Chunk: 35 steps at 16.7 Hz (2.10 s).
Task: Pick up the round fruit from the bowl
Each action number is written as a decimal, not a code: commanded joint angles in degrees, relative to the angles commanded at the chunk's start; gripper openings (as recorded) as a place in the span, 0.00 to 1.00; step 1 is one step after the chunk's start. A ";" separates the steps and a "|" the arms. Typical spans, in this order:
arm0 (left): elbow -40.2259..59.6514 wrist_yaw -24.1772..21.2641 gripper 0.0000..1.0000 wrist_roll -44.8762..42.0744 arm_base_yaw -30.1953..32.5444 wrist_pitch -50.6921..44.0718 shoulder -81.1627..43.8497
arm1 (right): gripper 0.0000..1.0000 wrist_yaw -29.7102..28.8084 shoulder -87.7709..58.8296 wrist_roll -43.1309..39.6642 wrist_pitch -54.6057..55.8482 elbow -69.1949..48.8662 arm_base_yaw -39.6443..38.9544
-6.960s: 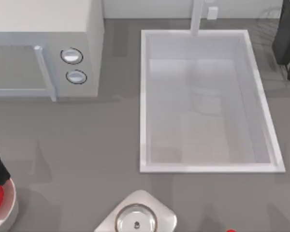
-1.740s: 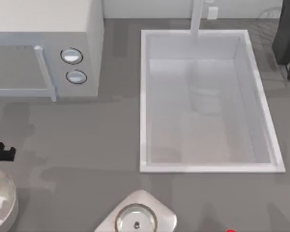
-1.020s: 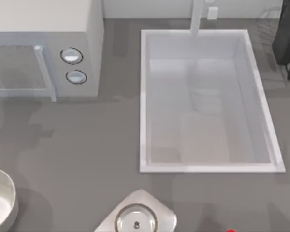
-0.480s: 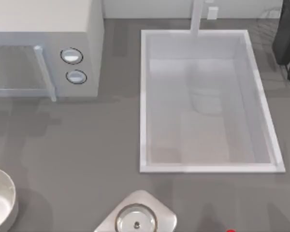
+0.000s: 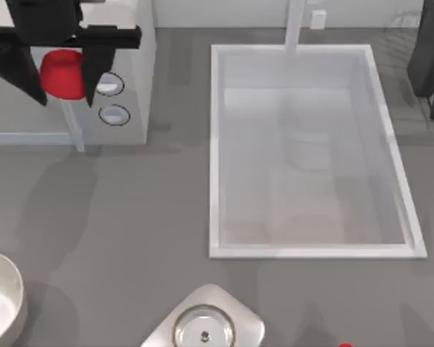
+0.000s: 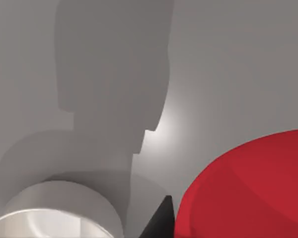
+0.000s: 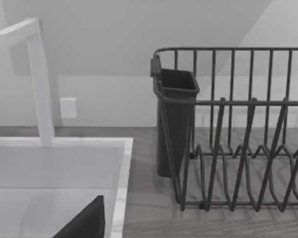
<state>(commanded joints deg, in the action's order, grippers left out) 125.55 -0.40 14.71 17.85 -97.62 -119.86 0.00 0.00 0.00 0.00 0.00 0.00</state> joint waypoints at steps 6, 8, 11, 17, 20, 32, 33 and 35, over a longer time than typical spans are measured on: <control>12.50 0.12 0.00 8.05 6.77 3.30 -13.97 | 1.00 0.00 0.00 0.00 0.00 0.00 0.00; 12.70 0.15 0.00 8.18 6.82 3.40 -14.17 | 1.00 0.00 0.00 0.00 0.00 0.00 0.00; 12.37 0.10 0.00 8.02 6.58 3.43 -14.13 | 1.00 0.00 0.00 0.00 0.00 0.00 0.00; -0.72 -0.03 0.00 8.00 7.15 15.44 -12.64 | 1.00 0.00 0.00 0.00 0.00 0.00 0.00; -10.87 0.01 0.00 8.01 7.13 24.41 -11.89 | 1.00 0.00 0.00 0.00 0.00 0.00 0.00; -17.07 0.18 0.30 8.03 6.63 30.51 -11.50 | 1.00 0.00 0.00 0.00 0.00 0.00 0.00; -17.07 0.18 0.38 8.03 6.63 30.51 -11.50 | 1.00 0.00 0.00 0.00 0.00 0.00 0.00; -17.07 0.18 0.53 8.03 6.63 30.51 -11.50 | 1.00 0.00 0.00 0.00 0.00 0.00 0.00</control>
<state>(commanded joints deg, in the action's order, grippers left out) 108.48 -0.23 22.74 24.49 -67.11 -131.37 0.00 0.00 0.00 0.00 0.00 0.00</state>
